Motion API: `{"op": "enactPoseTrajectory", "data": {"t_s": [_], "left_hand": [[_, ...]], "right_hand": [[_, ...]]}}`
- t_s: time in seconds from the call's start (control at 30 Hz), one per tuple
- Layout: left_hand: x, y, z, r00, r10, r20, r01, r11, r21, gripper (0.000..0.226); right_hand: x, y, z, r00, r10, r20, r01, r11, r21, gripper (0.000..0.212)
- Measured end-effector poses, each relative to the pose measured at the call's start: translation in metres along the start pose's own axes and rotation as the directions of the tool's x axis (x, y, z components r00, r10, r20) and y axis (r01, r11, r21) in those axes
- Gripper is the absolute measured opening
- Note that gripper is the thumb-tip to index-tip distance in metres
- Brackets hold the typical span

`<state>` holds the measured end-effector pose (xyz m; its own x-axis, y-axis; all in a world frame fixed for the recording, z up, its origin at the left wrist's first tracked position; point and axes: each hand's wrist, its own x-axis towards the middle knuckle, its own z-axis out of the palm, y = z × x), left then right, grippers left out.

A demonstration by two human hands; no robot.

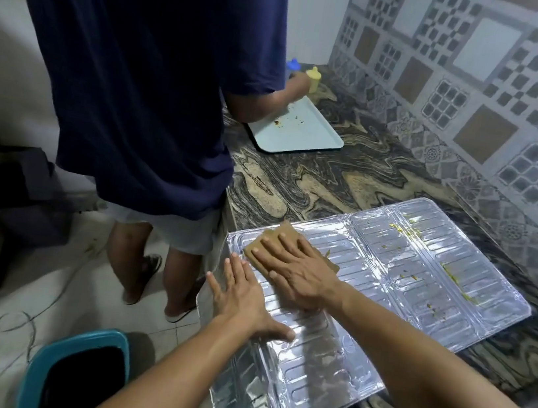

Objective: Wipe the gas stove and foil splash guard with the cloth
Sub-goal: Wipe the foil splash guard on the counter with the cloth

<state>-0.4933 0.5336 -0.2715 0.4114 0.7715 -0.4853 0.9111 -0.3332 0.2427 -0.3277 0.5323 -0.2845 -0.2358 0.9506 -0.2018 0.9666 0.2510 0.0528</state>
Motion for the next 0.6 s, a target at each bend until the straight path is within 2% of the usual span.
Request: {"op": "enactPoseTrajectory", "data": {"t_s": [0.17, 0.37, 0.43, 0.5, 0.6], "left_hand": [[0.003, 0.001, -0.005, 1.000, -0.018, 0.017, 0.018, 0.999, 0.032, 0.166], [-0.002, 0.010, -0.020, 0.995, -0.051, 0.089, 0.035, 0.985, 0.169, 0.160], [0.000, 0.012, -0.021, 0.994, -0.056, 0.097, 0.037, 0.981, 0.191, 0.158], [0.002, 0.014, -0.023, 0.993, -0.065, 0.102, 0.041, 0.975, 0.219, 0.157], [0.002, 0.022, -0.027, 0.989, -0.099, 0.113, 0.064, 0.958, 0.281, 0.155]], "right_hand": [[0.029, -0.013, -0.002, 0.992, 0.109, -0.056, -0.103, 0.990, 0.099, 0.054], [0.014, 0.028, 0.006, 0.920, 0.391, -0.007, -0.384, 0.907, 0.172, 0.055], [-0.005, 0.055, 0.007, 0.840, 0.542, 0.021, -0.531, 0.814, 0.236, 0.056], [-0.024, 0.077, 0.009, 0.720, 0.691, 0.066, -0.679, 0.681, 0.274, 0.057], [-0.039, 0.091, 0.014, 0.563, 0.816, 0.130, -0.805, 0.506, 0.311, 0.057]]}}
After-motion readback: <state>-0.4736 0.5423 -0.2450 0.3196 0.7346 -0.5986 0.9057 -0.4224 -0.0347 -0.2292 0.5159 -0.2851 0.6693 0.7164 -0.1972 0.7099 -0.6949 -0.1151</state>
